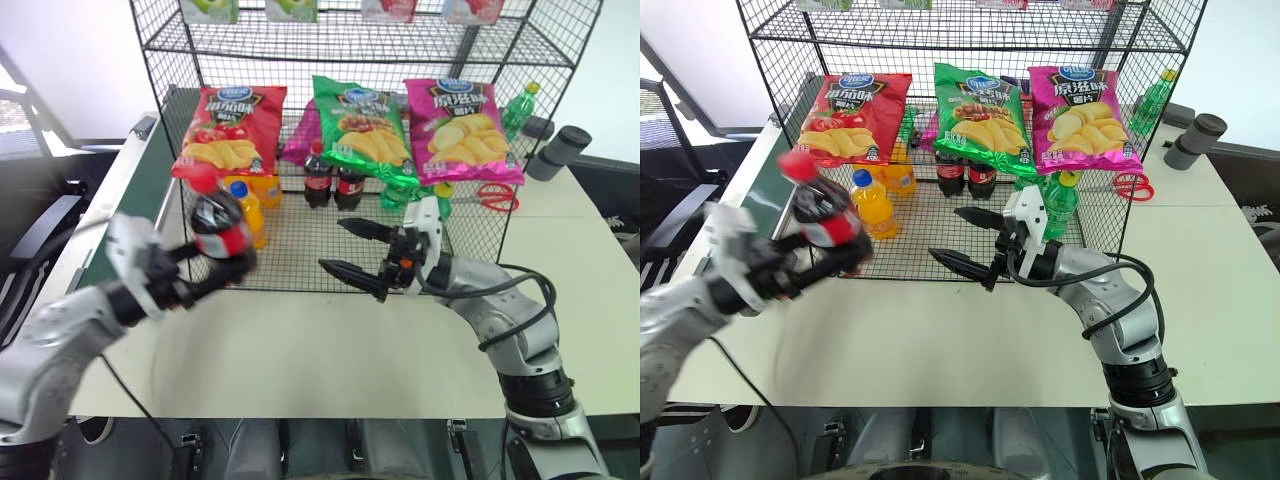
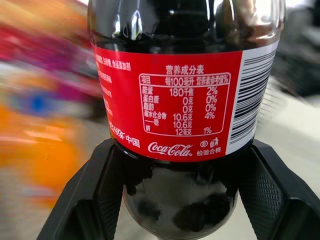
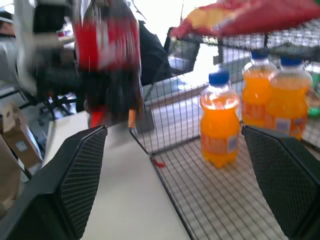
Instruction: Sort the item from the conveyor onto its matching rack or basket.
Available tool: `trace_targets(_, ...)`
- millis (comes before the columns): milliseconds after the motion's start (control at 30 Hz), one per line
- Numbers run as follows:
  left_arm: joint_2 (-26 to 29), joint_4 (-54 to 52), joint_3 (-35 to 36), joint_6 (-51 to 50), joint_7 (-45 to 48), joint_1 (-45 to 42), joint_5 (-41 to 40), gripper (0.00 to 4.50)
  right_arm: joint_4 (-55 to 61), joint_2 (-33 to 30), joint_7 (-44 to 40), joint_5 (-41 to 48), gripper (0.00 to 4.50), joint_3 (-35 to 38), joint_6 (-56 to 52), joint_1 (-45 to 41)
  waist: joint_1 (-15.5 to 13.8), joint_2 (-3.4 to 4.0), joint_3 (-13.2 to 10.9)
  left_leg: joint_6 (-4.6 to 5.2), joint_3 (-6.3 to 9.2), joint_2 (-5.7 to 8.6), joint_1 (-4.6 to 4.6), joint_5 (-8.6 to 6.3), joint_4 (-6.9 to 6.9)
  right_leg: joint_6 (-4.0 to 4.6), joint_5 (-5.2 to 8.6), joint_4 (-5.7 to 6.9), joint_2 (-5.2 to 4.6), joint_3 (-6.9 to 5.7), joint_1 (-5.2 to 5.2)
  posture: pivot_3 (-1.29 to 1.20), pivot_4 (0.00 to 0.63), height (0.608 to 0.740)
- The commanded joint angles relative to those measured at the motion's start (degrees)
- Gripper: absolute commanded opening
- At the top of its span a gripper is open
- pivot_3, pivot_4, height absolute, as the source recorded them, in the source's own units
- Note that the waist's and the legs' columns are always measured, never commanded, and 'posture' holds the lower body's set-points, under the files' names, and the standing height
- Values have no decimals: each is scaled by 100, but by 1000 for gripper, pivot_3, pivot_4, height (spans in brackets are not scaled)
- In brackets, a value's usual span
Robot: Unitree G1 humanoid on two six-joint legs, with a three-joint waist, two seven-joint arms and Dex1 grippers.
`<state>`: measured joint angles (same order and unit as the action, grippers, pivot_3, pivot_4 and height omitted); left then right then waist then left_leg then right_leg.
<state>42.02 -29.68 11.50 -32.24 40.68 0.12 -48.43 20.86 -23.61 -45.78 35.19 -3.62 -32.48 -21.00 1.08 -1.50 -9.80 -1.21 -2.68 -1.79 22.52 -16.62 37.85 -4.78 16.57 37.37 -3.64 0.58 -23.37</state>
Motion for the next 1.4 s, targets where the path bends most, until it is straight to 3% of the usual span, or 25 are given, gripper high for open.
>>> trace_targets(33,-84,-154,-395,133,194,-345,246,2712,381,90,187,247,4500,-57,-271,-33,3,0,0,0,0,-1,3,0,0,-5,-3,0,3,0,-3,0,150,740)
trace_targets(300,-314,10,-1123,192,652,-847,664,2712,660,250,440,530,4500,-234,-740,98,-10,2,-1,3,-2,0,3,1,6,-15,-8,5,10,1,-2,0,150,740)
trace_targets(733,-538,74,-1503,184,941,-1187,1090,2712,653,319,570,993,4500,-268,-1147,131,-16,1,-1,6,-2,1,3,0,15,-19,-9,7,25,1,2,0,150,740)
trace_targets(900,-586,53,-1533,167,969,-1175,1174,2713,643,333,554,1117,2966,-253,-1210,145,-22,1,-1,6,0,-4,3,0,15,-19,-9,10,36,2,2,0,150,740)
trace_targets(1133,-673,127,-1503,-40,906,-1220,1102,2713,662,340,574,998,2966,-284,-1087,159,-24,1,-1,6,0,-4,3,0,17,-19,-9,10,37,2,2,0,150,740)
trace_targets(1233,-681,145,-1386,-173,860,-1194,1005,4240,655,352,604,958,2966,-262,-1028,170,-25,1,-1,6,1,-4,3,0,17,-19,-9,10,37,3,2,0,150,740)
trace_targets(1400,-472,252,-1231,21,783,-921,1390,4384,443,402,784,483,2966,-141,-553,166,-6,1,-1,6,0,-5,2,0,17,-20,-9,11,40,5,1,0,150,740)
